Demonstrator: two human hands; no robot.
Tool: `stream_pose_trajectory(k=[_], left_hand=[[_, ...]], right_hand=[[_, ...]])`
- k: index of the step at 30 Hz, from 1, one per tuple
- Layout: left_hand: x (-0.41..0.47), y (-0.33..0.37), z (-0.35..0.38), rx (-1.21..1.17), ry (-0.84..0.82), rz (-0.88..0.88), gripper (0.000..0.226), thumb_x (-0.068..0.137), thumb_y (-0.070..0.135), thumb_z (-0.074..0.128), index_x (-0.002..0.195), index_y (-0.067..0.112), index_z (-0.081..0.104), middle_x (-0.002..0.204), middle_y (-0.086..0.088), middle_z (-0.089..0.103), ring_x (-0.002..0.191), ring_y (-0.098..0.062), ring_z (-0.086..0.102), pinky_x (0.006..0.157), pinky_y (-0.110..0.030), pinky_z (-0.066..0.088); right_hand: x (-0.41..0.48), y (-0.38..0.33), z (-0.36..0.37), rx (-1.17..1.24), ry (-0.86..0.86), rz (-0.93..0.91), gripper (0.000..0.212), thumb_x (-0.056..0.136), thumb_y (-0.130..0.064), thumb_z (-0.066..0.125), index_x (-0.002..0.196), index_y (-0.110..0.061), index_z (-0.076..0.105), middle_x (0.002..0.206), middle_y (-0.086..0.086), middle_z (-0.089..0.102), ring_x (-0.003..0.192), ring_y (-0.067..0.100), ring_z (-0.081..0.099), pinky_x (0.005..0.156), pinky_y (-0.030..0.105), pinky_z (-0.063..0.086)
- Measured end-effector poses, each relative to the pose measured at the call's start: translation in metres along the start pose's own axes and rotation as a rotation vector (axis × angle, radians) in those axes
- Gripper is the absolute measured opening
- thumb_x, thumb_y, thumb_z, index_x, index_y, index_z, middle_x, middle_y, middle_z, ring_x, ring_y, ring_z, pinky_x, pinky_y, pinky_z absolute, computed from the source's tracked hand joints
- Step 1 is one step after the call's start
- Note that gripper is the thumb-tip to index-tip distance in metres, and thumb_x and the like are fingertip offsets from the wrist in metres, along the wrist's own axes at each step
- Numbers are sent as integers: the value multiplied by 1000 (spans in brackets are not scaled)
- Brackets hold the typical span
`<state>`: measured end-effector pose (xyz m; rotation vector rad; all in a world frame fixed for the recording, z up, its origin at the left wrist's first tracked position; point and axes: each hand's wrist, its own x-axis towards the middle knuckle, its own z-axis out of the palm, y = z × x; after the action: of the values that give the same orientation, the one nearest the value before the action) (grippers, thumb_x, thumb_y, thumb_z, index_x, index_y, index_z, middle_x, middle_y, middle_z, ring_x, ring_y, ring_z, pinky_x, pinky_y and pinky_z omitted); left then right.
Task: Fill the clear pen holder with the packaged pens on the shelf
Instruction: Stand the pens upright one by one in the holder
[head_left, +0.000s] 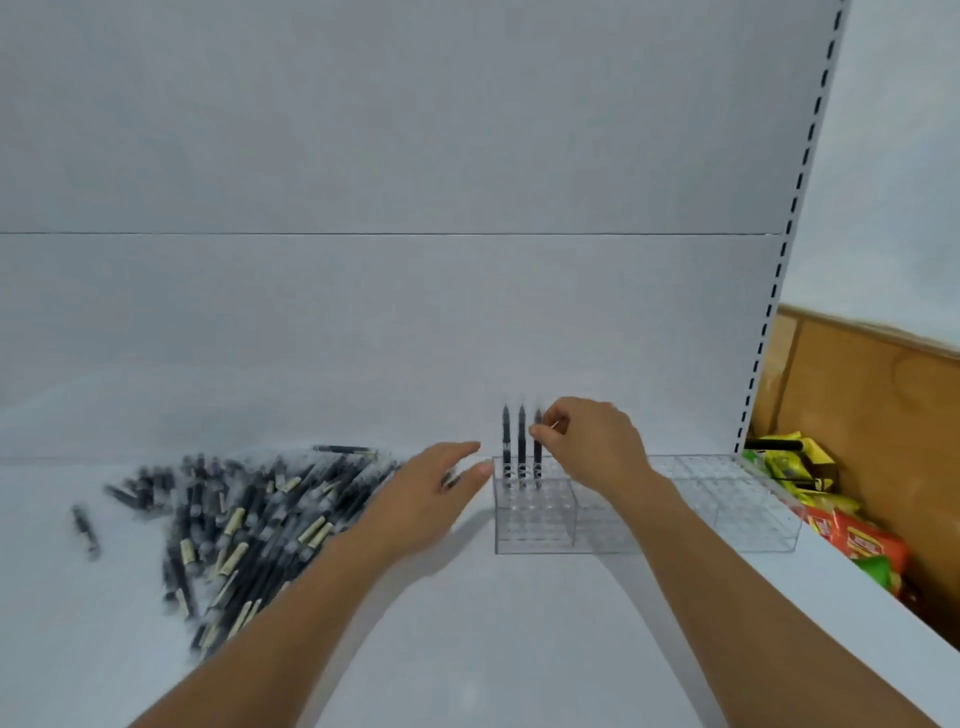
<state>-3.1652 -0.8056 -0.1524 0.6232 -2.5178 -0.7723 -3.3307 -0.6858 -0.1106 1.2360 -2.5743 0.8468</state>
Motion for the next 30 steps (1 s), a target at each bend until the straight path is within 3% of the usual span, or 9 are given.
stream_pose_trajectory(k=[4, 8, 10, 13, 19, 22, 25, 27, 30], left_hand=[[-34, -17, -41, 198, 156, -56, 24, 93, 48, 52, 107, 33, 66, 109, 18, 64, 101, -6, 60, 87, -28, 48], [-73, -33, -72, 432, 159, -180, 15, 92, 43, 56, 97, 32, 63, 91, 15, 61, 84, -9, 58, 65, -26, 44], [-89, -38, -79, 482, 159, -230, 17, 90, 42, 58, 100, 29, 64, 93, 12, 62, 85, -11, 59, 69, -28, 48], [-101, -44, -76, 536, 128, -260, 23, 88, 44, 60, 101, 27, 65, 99, 8, 63, 90, -15, 60, 78, -33, 51], [-87, -47, -59, 609, 134, -207, 29, 84, 49, 61, 101, 25, 62, 100, 6, 57, 97, -16, 54, 77, -29, 45], [-77, -48, -47, 604, 131, -201, 35, 85, 48, 59, 111, 24, 60, 107, 5, 58, 100, -18, 56, 79, -31, 46], [-73, -51, -39, 641, 148, -197, 32, 89, 46, 54, 110, 23, 58, 106, 3, 60, 96, -19, 58, 74, -32, 48], [-68, -51, -39, 677, 150, -207, 28, 91, 42, 53, 111, 22, 57, 104, 2, 61, 93, -20, 59, 70, -32, 47], [-59, -47, -39, 750, 103, -230, 20, 92, 30, 50, 108, 17, 55, 102, -3, 61, 92, -24, 58, 67, -32, 40]], right_hand=[[-24, -28, -8, -30, 30, -79, 24, 95, -43, 55, 104, -24, 67, 99, -5, 70, 91, 18, 62, 75, 26, 45], [-53, -77, 25, 34, -236, -261, 26, 93, -43, 57, 90, -21, 70, 89, -5, 70, 86, 17, 63, 79, 33, 52], [-61, -96, 55, -37, -357, -326, 33, 92, -43, 55, 87, -14, 71, 87, 2, 71, 83, 22, 64, 75, 33, 52], [-63, -109, 89, -45, -381, -344, 29, 94, -41, 52, 98, -17, 67, 99, 2, 69, 94, 24, 62, 78, 34, 50], [-55, -102, 98, -104, -261, -377, 30, 99, -38, 45, 117, -14, 51, 115, 5, 55, 98, 27, 57, 76, 34, 44], [-55, -97, 106, -183, -206, -407, 42, 99, -42, 42, 131, -15, 49, 137, 9, 43, 125, 31, 41, 98, 41, 40], [-54, -95, 117, -159, -438, -331, 59, 99, -54, 36, 148, -20, 33, 155, 12, 27, 144, 36, 18, 116, 48, 25], [-50, -92, 122, -95, -474, -319, 57, 100, -52, 36, 145, -18, 35, 151, 12, 34, 141, 35, 25, 112, 47, 30], [-48, -87, 117, -6, -416, -382, 35, 99, -42, 45, 119, -15, 54, 115, 5, 52, 116, 27, 47, 91, 36, 41]])
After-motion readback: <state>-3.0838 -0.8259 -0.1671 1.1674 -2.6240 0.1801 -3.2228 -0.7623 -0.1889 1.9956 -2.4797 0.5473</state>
